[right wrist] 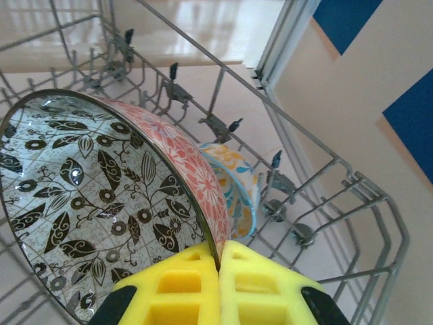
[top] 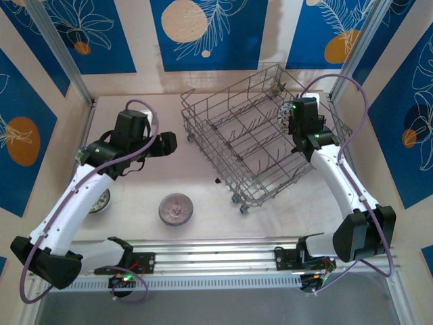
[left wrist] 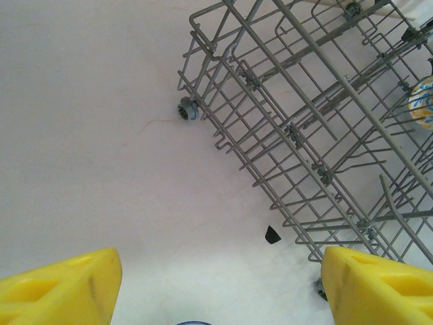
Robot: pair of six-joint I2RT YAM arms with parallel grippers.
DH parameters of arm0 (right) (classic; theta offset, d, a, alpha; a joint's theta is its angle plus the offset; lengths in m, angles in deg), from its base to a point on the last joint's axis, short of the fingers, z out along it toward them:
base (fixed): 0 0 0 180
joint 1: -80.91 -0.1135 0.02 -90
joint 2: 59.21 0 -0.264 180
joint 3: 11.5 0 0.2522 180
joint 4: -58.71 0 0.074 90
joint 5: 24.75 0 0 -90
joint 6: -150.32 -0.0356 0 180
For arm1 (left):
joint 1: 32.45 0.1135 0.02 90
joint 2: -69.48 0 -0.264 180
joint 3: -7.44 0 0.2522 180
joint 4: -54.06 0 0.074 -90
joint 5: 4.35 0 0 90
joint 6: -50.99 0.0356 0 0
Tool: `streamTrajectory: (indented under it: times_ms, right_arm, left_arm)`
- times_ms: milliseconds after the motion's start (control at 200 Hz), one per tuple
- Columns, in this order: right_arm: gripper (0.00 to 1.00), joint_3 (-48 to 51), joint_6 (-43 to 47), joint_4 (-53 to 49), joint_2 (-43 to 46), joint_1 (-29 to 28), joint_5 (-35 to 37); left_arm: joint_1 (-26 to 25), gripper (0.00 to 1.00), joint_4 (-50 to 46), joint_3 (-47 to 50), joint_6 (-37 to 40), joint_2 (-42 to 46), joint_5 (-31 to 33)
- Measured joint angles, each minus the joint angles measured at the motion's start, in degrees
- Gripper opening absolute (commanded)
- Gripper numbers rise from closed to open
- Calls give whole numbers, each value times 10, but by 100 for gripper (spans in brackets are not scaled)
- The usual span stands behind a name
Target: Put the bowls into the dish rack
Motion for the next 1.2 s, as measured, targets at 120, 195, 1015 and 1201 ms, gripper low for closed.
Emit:
streamTrajectory:
  times_ms: [120,195,1015,1201]
  right_arm:
    - [0,37,28,49,0,15,16]
    - [0,64,47,84,1,20,27]
    - [0,210,254,392,7,21,103]
    - [0,219,300,436,-2,20,111]
  left_arm:
    - [0,78,2,4,0,0,0]
    - [0,78,2,5,0,0,0]
    - [5,78,14,31,0,-1,-11]
    - [12,78,21,32,7,-6,-26]
